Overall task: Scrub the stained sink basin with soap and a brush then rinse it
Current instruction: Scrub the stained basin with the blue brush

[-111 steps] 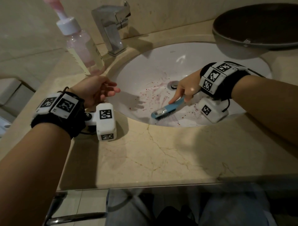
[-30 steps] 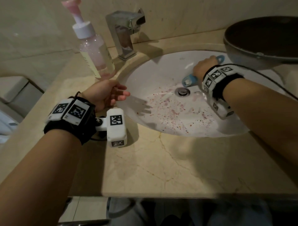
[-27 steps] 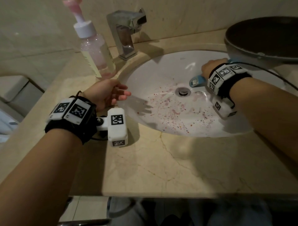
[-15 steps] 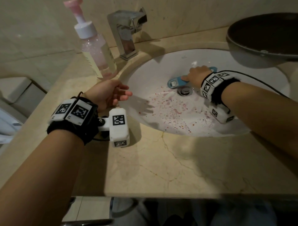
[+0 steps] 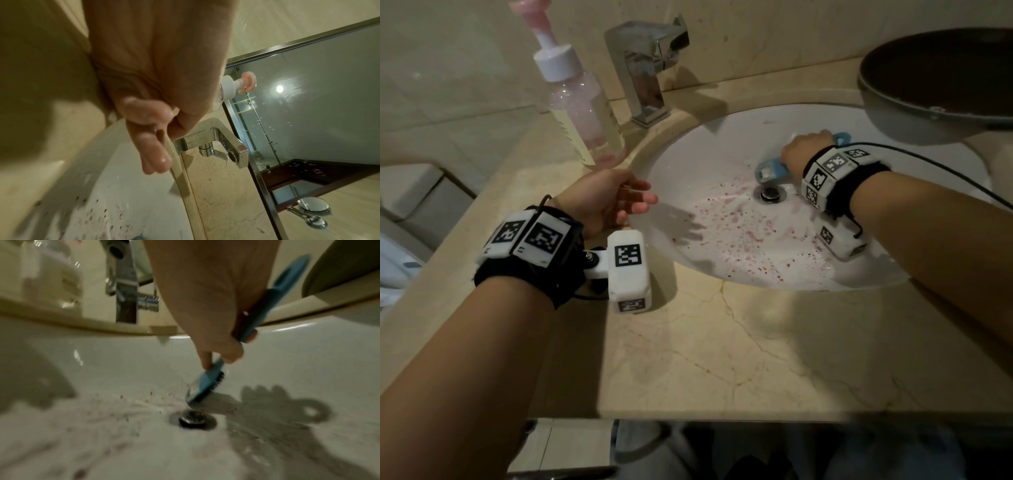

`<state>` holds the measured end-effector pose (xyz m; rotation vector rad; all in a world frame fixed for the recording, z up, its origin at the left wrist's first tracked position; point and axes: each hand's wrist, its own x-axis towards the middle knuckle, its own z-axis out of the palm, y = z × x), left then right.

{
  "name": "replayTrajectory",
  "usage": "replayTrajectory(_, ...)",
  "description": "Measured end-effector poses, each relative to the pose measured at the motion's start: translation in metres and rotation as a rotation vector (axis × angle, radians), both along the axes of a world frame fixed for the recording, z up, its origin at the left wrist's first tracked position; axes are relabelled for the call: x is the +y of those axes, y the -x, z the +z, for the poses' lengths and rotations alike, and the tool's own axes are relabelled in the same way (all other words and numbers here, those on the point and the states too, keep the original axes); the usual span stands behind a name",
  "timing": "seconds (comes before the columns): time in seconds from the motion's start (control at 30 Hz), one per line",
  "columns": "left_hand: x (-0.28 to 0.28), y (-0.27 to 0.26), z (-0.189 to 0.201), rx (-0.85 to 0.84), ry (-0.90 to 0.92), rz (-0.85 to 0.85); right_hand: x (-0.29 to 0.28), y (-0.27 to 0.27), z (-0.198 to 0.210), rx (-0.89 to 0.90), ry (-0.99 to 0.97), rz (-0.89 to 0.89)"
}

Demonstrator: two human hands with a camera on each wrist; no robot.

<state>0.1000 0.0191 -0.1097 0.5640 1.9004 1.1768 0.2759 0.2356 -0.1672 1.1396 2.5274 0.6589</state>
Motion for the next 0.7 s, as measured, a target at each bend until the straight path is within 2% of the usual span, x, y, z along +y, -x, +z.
replayTrajectory(0.23, 0.000, 0.000, -0.001, 0.008, 0.005, 0.000, -0.002, 0.021, -0.004, 0.048, -0.179, 0.342)
replayTrajectory(0.3, 0.000, 0.000, -0.001, 0.010, 0.005, 0.001, 0.000, 0.017, 0.002, 0.058, -0.202, 0.314)
replayTrajectory(0.5, 0.000, 0.000, -0.001, 0.015, 0.005, 0.000, 0.019, -0.002, 0.008, -0.089, -0.251, 0.075)
replayTrajectory(0.6, 0.000, -0.001, 0.000, 0.017, 0.003, 0.003, 0.012, 0.007, 0.009, -0.040, -0.259, 0.120)
replayTrajectory(0.7, 0.000, -0.001, 0.000, 0.013, 0.004, 0.006, 0.005, 0.017, 0.009, 0.079, -0.268, 0.265)
